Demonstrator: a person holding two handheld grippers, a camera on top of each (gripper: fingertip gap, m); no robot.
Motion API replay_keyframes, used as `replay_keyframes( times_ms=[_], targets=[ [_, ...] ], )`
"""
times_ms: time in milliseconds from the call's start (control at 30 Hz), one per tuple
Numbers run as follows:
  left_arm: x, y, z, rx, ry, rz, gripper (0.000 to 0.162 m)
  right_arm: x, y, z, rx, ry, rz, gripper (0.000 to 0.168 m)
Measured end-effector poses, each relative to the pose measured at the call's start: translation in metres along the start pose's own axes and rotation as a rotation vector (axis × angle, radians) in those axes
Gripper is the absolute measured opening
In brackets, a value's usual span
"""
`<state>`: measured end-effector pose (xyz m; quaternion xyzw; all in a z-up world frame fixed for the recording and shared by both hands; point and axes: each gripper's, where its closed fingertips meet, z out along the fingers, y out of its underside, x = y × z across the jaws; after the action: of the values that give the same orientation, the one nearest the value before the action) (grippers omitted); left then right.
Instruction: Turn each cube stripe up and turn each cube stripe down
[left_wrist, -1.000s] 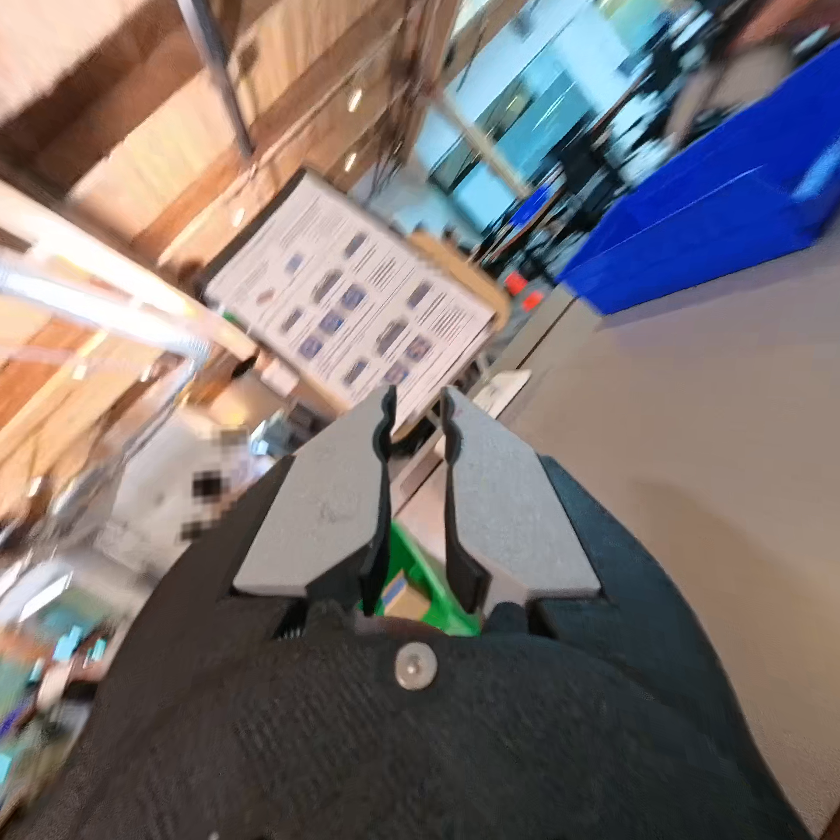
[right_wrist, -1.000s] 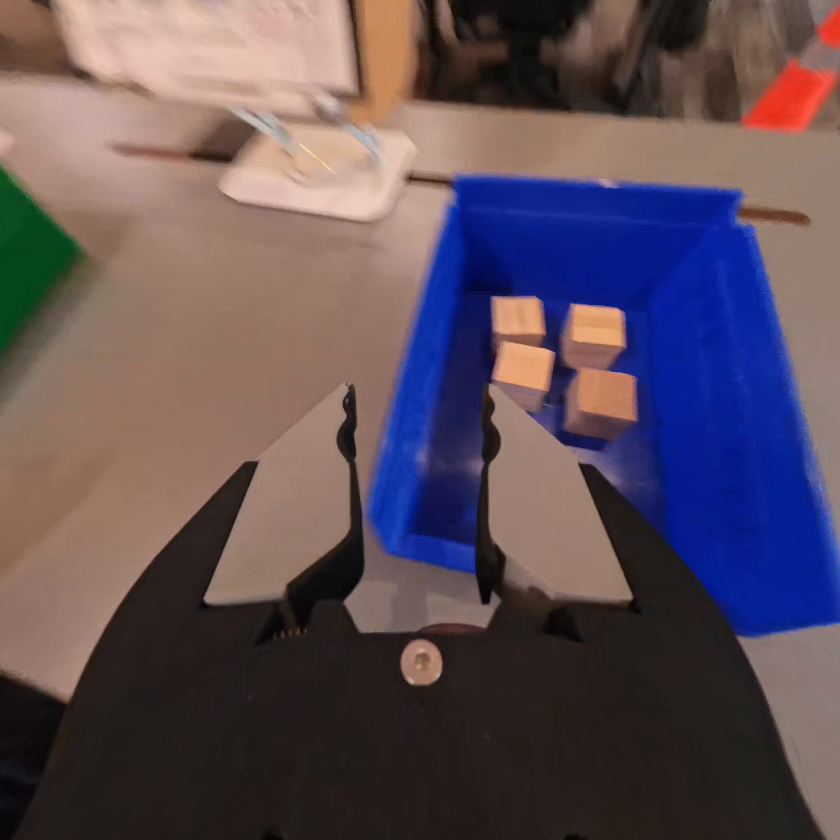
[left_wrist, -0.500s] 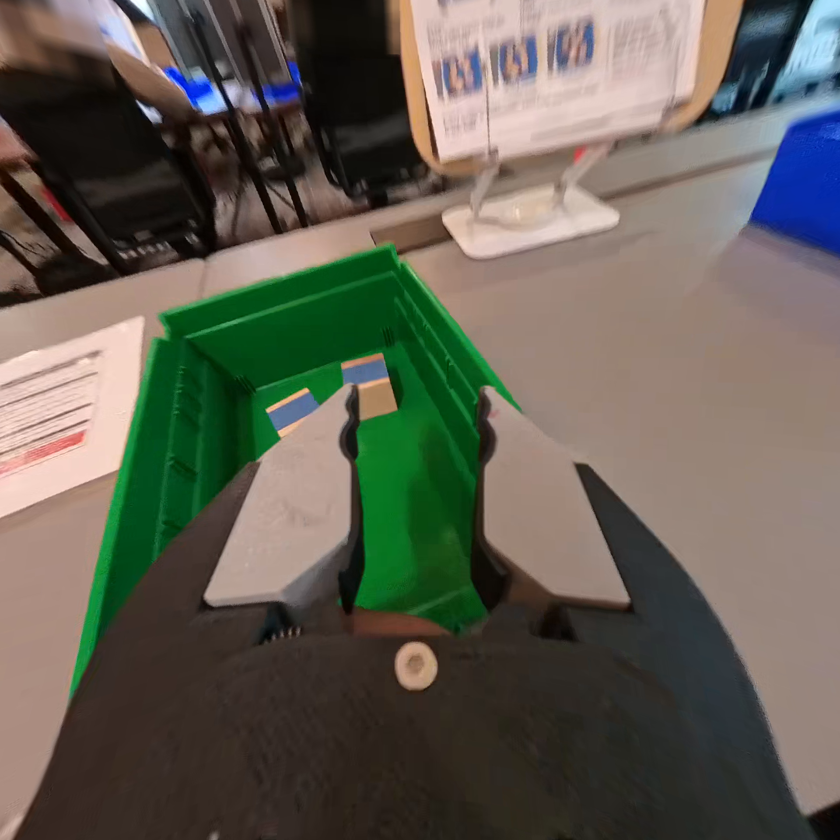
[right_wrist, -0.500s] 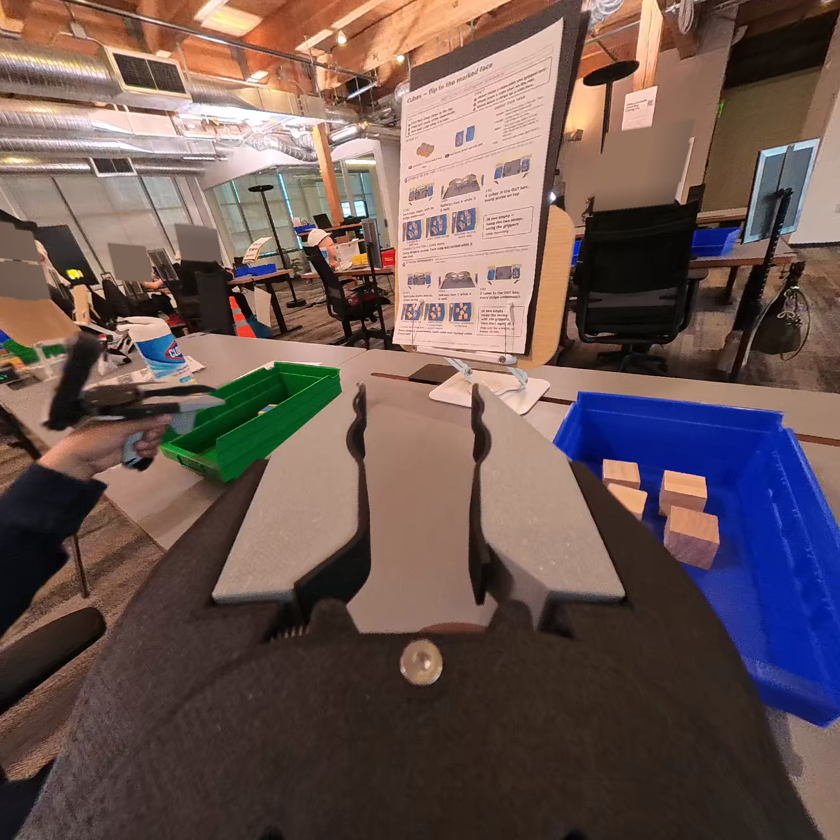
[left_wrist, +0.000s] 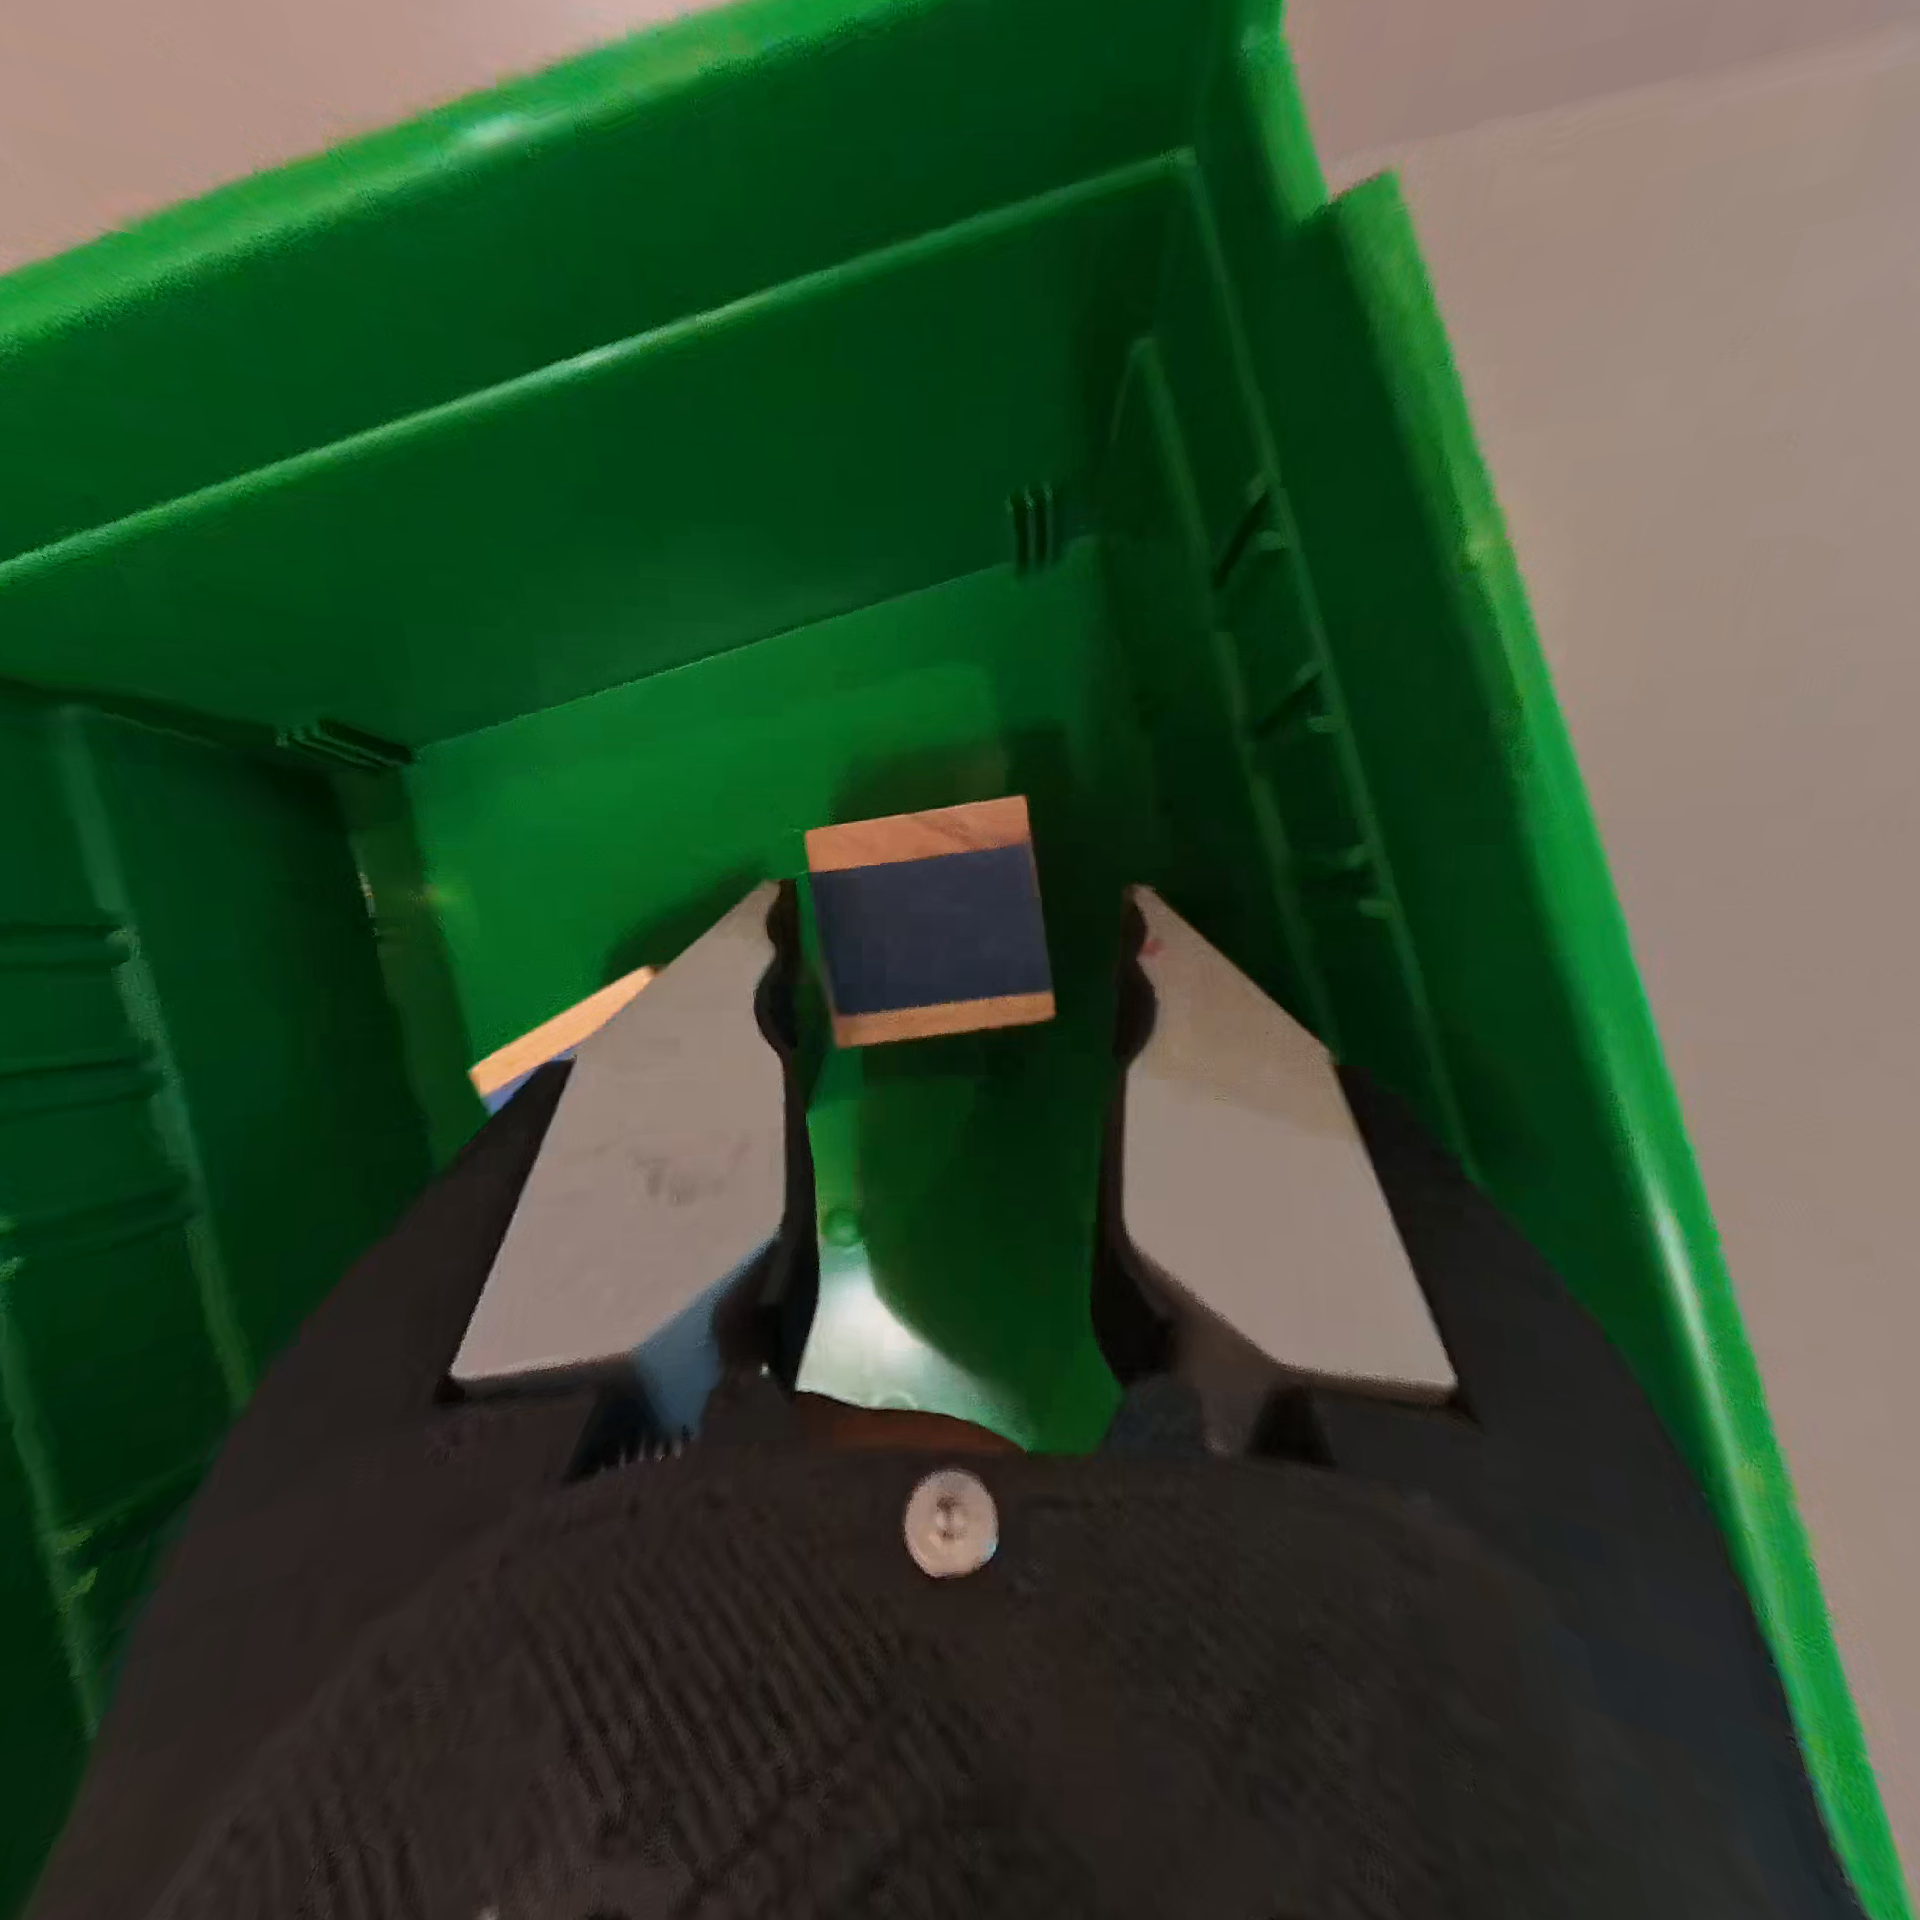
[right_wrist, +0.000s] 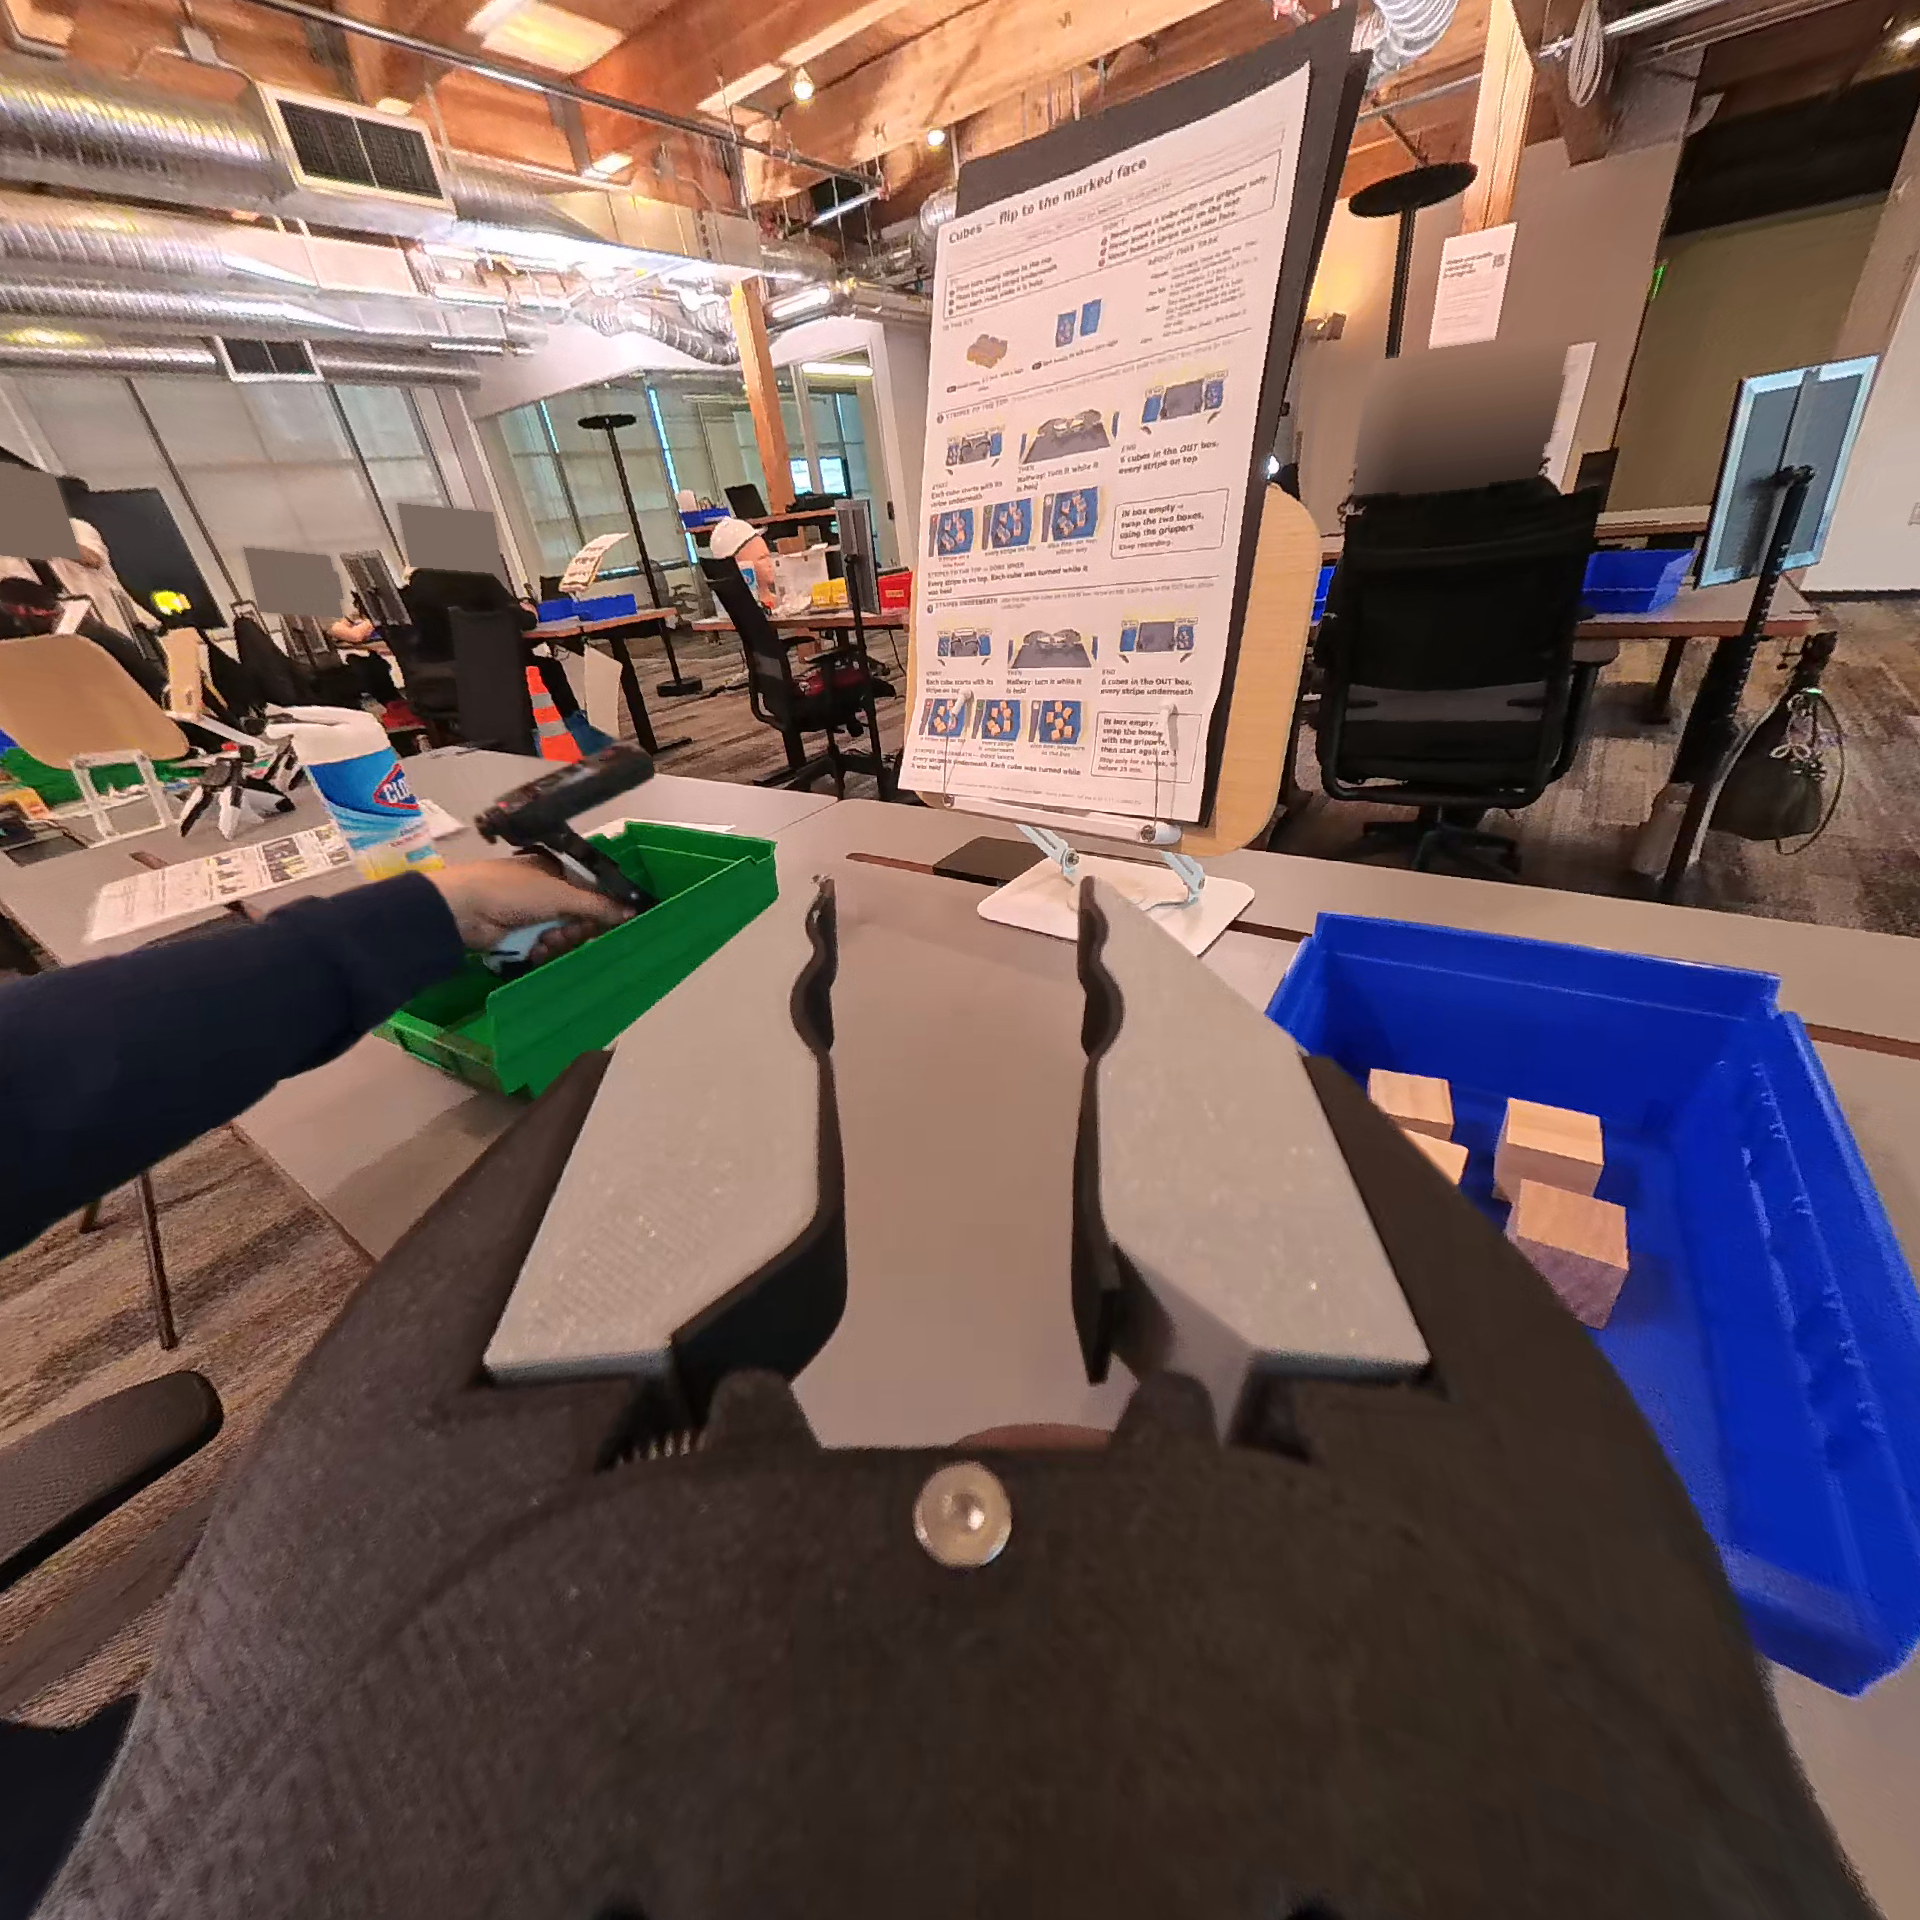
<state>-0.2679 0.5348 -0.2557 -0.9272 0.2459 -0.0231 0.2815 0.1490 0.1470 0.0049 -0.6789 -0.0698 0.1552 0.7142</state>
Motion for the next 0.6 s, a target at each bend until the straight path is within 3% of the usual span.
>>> replay_keyframes(
  times_ms=[67,167,300,433,533,600],
  targets=[
    [-0.003,0.003,0.012,-0.02,-0.044,0.03,0.047,0.0,0.0,0.001,-0.001,0.002,-0.005,0.044],
    [-0.009,-0.001,0.016,0.005,-0.079,0.061,0.045,-0.001,0.003,0.004,-0.011,-0.009,-0.003,0.044],
    [-0.015,-0.018,-0.008,0.128,-0.104,0.088,0.045,-0.009,0.016,0.016,-0.064,-0.063,0.011,0.044],
    [0.006,-0.055,-0.09,0.485,-0.028,0.143,0.045,-0.034,0.036,0.038,-0.133,-0.207,0.072,0.045],
    [0.072,-0.059,-0.177,0.797,0.197,0.277,0.045,-0.068,0.057,0.058,-0.196,-0.375,0.139,0.046],
    [0.136,-0.036,-0.238,1.01,0.391,0.451,0.045,-0.102,0.07,0.07,-0.228,-0.559,0.229,0.052]
  ],
)
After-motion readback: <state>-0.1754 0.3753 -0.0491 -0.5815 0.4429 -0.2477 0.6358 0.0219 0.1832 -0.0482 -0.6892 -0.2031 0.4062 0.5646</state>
